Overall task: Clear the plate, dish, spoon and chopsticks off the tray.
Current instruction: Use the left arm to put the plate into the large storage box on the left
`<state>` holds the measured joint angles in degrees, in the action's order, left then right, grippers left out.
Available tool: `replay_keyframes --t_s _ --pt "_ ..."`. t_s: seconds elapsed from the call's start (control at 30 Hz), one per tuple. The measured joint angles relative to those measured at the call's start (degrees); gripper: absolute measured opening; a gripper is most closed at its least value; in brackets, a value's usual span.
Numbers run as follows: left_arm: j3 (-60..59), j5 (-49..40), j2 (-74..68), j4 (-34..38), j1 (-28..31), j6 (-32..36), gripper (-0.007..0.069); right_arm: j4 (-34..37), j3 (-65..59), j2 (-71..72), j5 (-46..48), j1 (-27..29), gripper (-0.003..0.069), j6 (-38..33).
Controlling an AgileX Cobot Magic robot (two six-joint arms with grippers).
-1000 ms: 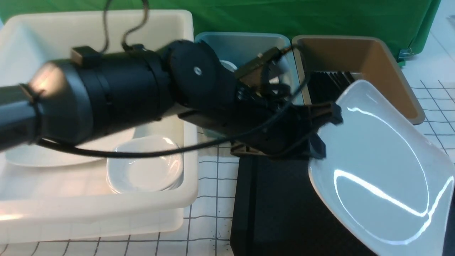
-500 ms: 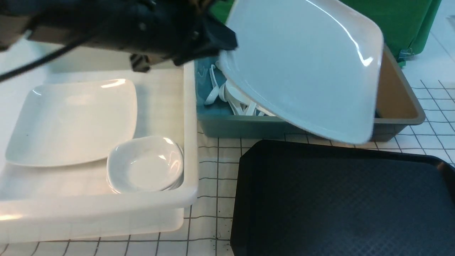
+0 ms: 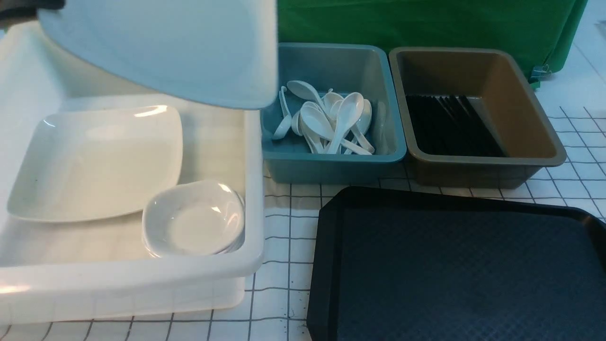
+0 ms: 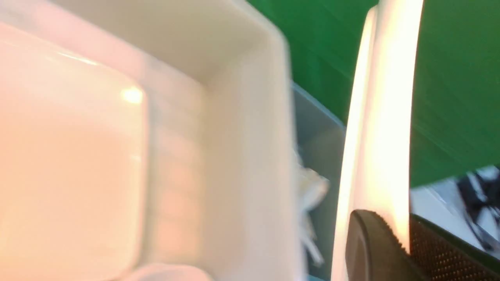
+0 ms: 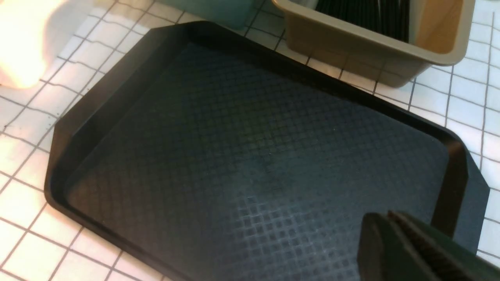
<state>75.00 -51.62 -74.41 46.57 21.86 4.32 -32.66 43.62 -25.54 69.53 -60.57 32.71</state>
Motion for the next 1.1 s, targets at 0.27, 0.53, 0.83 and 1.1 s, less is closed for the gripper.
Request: replay_keyframes --t_s 0.27,0.53,0.83,1.1 --pt "0.0 -2.18 -6.33 0.0 12.27 6.49 0.0029 0.0 0.0 0.0 0.0 0.0 0.0013 0.24" --pt "0.0 -1.22 -13.53 0.47 12.32 9.23 0.0029 0.0 0.0 0.0 0.0 0.0 0.0013 0.31" --pt "0.0 2.39 -21.27 -0.32 12.32 10.18 0.0029 0.06 0.0 0.0 0.22 0.0 0.0013 0.55" --pt "0.0 1.97 -24.28 -0.32 12.32 10.7 0.0029 0.11 0.0 0.0 0.22 0.0 0.0013 1.52"
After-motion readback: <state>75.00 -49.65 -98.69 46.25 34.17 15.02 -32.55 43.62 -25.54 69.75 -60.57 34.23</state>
